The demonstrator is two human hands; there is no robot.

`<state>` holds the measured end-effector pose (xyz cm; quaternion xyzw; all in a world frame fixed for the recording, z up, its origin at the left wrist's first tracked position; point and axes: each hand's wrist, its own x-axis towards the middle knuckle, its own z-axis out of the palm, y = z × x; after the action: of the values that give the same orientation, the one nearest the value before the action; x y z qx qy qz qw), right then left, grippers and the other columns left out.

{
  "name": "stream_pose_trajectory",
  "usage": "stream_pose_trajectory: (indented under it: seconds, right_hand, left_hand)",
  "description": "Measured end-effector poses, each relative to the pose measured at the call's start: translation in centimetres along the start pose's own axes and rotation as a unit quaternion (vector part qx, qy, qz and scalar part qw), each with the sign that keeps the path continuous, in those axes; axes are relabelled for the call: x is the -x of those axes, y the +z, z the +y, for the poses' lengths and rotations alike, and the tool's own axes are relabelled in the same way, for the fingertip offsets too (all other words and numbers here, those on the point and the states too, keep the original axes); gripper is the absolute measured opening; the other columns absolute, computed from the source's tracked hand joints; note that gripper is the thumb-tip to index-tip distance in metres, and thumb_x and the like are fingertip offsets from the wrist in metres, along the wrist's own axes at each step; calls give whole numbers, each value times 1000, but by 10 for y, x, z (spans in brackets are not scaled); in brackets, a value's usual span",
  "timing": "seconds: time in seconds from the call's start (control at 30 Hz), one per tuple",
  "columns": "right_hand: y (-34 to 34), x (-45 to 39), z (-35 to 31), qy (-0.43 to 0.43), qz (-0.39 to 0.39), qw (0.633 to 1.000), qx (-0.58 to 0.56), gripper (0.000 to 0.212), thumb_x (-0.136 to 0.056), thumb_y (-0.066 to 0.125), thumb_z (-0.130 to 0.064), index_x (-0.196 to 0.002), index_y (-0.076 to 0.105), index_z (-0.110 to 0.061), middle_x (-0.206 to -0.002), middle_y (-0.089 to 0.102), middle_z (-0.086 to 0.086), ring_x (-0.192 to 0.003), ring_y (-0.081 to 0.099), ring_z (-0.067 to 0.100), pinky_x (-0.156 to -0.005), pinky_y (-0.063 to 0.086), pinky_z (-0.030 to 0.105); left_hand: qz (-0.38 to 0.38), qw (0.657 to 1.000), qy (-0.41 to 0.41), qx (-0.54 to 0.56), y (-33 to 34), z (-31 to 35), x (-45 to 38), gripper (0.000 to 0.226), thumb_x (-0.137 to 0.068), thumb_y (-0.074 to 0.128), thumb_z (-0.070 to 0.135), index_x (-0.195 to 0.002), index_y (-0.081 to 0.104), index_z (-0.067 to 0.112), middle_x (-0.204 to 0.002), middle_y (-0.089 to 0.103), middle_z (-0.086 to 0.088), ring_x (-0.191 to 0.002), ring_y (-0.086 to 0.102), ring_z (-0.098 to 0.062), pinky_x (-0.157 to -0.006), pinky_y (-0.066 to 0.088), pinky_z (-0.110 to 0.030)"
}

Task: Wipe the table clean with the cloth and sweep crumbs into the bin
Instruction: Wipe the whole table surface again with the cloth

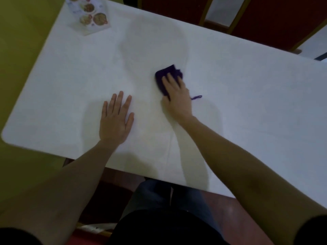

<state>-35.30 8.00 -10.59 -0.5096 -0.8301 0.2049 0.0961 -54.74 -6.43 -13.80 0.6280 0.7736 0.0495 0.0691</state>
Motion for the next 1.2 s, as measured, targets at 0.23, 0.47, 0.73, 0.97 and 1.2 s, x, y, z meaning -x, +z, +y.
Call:
stream_pose_trajectory:
  seconds: [0.23,0.47,0.73,0.97,1.2]
  right_hand:
    - [-15,85,53,-3,1,1000,16,62,-88,57,-23,-148,41,-22,-156,34,-1,-147,22,26,-117,19,40]
    - [-68,15,130,202,97,975,14,63,-92,46,-24,-153,29,-23,-161,23,-1,-148,13,25,-120,13,40]
    - [-41,-106,66,138,85,987,8,63,-91,47,-22,-152,32,-20,-159,28,2,-147,18,31,-118,22,45]
    - [-16,-39,35,-25,-1,1000,1,61,-92,53,-23,-150,36,-24,-158,30,-4,-148,18,26,-117,10,32]
    - [-73,-25,136,165,88,982,-4,63,-90,52,-23,-150,35,-24,-159,29,-3,-147,17,23,-120,16,40]
  left_hand:
    - [28,998,-6,49,-13,2,-35,55,-97,37,43,-141,47,13,-151,43,-13,-139,38,-33,-116,24,-45]
    - [-1,1000,3,17,-7,19,-123,67,-100,23,51,-157,20,17,-166,16,-7,-153,12,-25,-123,5,-49]
    - [18,1000,-2,-11,0,15,-127,67,-100,21,53,-158,17,19,-166,15,-5,-153,12,-25,-123,9,-50]
    - [9,1000,-10,-13,0,19,-126,69,-100,14,54,-159,13,20,-167,10,-5,-154,6,-24,-124,6,-50]
    - [15,1000,0,-15,-1,20,-131,68,-100,19,53,-158,17,18,-166,13,-6,-154,10,-26,-123,9,-51]
